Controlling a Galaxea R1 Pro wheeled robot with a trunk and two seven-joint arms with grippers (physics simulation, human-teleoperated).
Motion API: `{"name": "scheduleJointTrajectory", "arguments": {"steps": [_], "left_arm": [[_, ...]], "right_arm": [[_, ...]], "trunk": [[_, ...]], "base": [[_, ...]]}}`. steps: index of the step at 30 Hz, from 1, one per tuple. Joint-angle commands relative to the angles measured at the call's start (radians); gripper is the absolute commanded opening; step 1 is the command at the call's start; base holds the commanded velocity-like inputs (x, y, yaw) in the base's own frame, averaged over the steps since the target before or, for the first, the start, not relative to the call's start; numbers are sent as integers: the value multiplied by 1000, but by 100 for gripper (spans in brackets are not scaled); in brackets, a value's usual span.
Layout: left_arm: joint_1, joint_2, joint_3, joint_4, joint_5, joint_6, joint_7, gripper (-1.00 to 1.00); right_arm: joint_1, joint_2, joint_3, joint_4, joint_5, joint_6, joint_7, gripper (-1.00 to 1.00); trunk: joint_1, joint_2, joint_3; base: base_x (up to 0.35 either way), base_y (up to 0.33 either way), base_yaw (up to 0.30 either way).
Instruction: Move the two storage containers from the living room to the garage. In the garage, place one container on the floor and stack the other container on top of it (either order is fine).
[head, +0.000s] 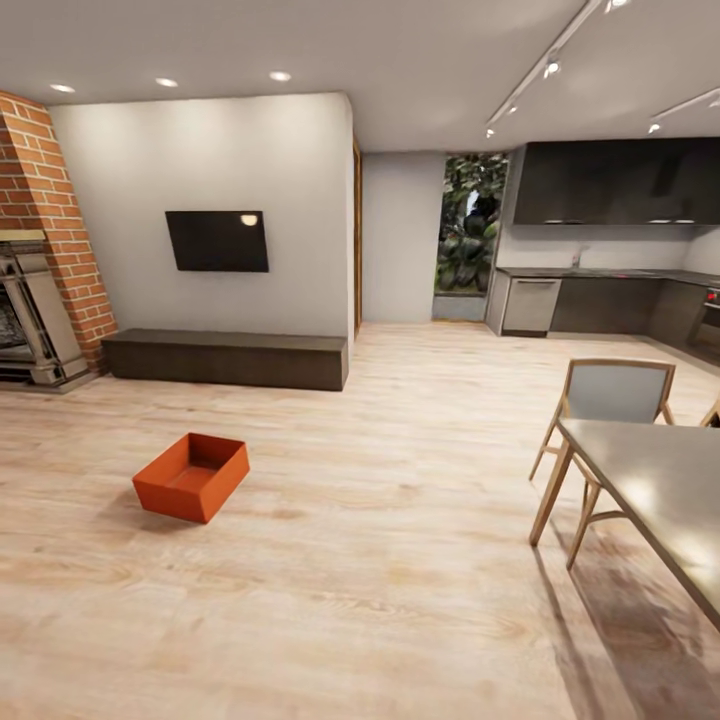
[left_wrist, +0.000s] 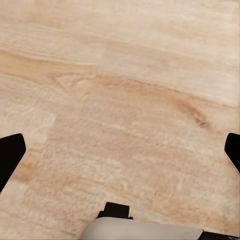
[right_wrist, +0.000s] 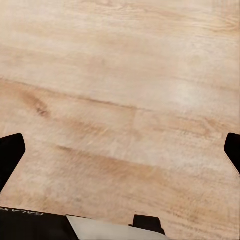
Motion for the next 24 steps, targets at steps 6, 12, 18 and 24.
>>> {"name": "scheduleJointTrajectory", "arguments": {"steps": [6,12,18,24], "left_arm": [[-2,0,4,4,-2,-5,2,100],[-2,0,4,4,-2,-6,2,100],[-2,0,4,4,-2,-5,2,100],[-2,0,4,3,-2,-5,2,100]], "right_arm": [[-1,0,0,1,4,-2,-1,100],[-1,0,0,1,4,-3,-1,100],[-1,0,0,1,4,-2,-1,100],[-1,0,0,1,4,-2,-1,100]], "trunk": [[1,0,-1],[1,0,-1],[1,0,-1],[1,0,-1]], "base": [[325,0,0],[325,0,0],[325,0,0],[325,0,0]]}}
